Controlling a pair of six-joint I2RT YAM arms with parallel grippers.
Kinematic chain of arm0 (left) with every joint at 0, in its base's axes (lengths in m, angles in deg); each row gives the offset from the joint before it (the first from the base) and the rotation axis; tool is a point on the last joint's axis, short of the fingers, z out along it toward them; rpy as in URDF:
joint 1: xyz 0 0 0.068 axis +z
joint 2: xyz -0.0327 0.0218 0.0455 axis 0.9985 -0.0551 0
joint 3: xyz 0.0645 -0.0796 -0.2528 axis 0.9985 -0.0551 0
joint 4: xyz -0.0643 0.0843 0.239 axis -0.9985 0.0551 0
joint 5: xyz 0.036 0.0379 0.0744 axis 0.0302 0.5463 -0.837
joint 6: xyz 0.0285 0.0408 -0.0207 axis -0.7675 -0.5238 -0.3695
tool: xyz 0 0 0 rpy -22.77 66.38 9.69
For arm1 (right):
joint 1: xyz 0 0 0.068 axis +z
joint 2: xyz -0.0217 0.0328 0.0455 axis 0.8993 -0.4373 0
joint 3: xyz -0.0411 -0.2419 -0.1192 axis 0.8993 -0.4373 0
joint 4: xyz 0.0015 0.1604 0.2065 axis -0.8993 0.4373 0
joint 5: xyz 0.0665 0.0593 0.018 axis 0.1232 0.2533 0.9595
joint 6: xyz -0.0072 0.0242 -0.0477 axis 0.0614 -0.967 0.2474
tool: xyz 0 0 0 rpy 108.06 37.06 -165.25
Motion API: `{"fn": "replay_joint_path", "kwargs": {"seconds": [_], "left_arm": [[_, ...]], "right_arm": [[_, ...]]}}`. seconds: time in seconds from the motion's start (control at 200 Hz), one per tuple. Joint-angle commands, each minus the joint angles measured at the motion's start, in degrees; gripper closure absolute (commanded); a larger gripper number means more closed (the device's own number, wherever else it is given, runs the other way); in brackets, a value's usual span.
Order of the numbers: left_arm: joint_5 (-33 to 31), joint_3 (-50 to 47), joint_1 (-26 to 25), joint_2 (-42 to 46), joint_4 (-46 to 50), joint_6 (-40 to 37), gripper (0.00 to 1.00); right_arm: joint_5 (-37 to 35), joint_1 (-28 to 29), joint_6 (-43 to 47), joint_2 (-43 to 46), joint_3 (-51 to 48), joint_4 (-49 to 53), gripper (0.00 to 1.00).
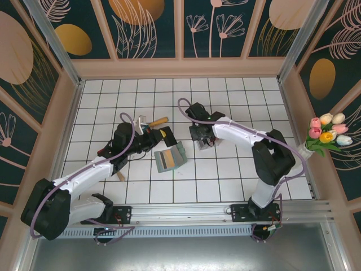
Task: Put the credit cards into the card holder
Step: Place the credit card in the storage box, then pass the credit card.
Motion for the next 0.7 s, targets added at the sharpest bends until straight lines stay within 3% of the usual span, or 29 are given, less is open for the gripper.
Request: {"fn": "replay_joint_path", "kwargs": {"seconds": [0.0,0.09,0.295,0.36,0.611,0.696], "left_arm": [[0.8,-0.6,-0.2,1.5,-1.5,-1.2,0.94],[0.9,-0.6,-0.1,2.2,-1.9,-1.7,0.94],[4.7,-1.2,-0.1,3.0,-7.4,-1.6,0.94],[6.0,-1.6,-0.2,3.5,-9.3,-1.3,0.94],[8.4,-2.3,-0.2,4.8,-14.3,0.2,0.94],[8.6,-2.4,-0.2,5.0,-14.6,0.5,0.94]], "right_arm": [[-0.4,-0.1,-2.7,7.6,2.4,1.4,0.46],[5.9,-0.5,-4.5,11.0,0.8,-1.5,0.45],[36.8,-2.6,-13.2,16.1,-7.1,-19.3,0.42],[43.7,-3.1,-16.0,16.0,-8.5,-24.2,0.41],[57.9,-3.8,-20.5,13.0,-10.1,-33.4,0.42],[58.9,-4.0,-20.5,12.4,-10.3,-33.8,0.56]]}}
